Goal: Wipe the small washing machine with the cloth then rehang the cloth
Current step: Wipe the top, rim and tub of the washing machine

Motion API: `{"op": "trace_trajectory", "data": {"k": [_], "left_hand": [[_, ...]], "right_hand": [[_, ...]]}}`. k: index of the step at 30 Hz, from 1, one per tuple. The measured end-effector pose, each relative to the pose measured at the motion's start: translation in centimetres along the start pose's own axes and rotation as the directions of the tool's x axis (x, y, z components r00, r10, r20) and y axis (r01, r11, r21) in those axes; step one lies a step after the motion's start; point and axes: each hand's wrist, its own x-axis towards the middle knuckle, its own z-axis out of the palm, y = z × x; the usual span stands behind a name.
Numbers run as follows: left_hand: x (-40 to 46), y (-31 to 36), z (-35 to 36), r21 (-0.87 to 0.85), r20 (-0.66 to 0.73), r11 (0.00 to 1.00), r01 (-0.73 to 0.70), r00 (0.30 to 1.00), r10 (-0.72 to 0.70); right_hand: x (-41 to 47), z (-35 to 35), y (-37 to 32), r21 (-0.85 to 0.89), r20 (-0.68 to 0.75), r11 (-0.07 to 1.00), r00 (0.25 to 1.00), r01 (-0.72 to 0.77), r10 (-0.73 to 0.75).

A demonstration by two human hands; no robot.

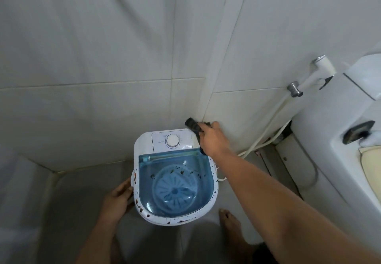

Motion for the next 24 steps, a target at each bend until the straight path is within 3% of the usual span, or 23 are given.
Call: {"op": "trace_trajectory", "data": {"k": [2, 6, 7, 9, 11, 12, 14, 17, 20, 24], "left_hand": [[0.0, 0.0, 0.0, 0.007, -0.001, 1.000, -0.004, 1.000, 0.004], [0.1, -0.1, 0.0, 0.001, -0.015, 1.000, 0.012, 1.000, -0.012], [0.1, -0.1, 0.0, -0.001, -0.020, 1.000, 0.019, 1.000, -0.019], [-0.1, 0.0, 0.0, 0.002, -0.010, 1.000, 0.029, 1.000, -0.029], [-0.4, 0.2, 0.0, 0.010, 0.003, 1.000, 0.025, 1.000, -0.025], [-0.5, 0.4, 0.0, 0.015, 0.005, 1.000, 0.020, 1.000, -0.020], [-0.5, 0.4, 0.2, 0.012, -0.002, 1.000, 0.014, 1.000, -0.014], [-0.5, 0.4, 0.4, 0.014, -0.019, 1.000, 0.001, 1.000, -0.001], [-0.5, 0.4, 0.5, 0.028, -0.029, 1.000, -0.001, 1.000, 0.001], [-0.2, 0.1, 0.3, 0.050, -0.017, 0.999, 0.003, 1.000, -0.003]], "right_hand": [[0.7, 0.1, 0.2, 0.076, 0.036, 0.992, 0.994, -0.104, 0.101], [-2.2, -0.1, 2.9, -0.006, 0.077, 1.000, 0.997, 0.023, -0.023], [-3.1, -0.5, 4.1, -0.062, 0.112, 0.998, 0.994, 0.004, 0.003], [-3.9, -1.7, 6.4, -0.266, 0.272, 0.959, 0.947, -0.098, 0.172], [-3.9, -2.9, 8.2, -0.321, 0.412, 0.927, 0.853, -0.194, 0.321], [-3.5, -3.4, 8.6, -0.253, 0.411, 0.929, 0.839, -0.270, 0.356], [-1.8, -4.1, 8.5, 0.068, 0.304, 0.905, 0.872, -0.421, 0.383], [-0.4, -3.7, 5.7, 0.429, 0.153, 0.843, 0.946, -0.325, 0.287], [-1.9, -0.3, 3.4, 0.480, 0.153, 0.860, 0.982, -0.174, 0.113], [-6.4, 2.6, 4.6, 0.480, 0.078, 0.867, 0.990, -0.137, 0.114]]}}
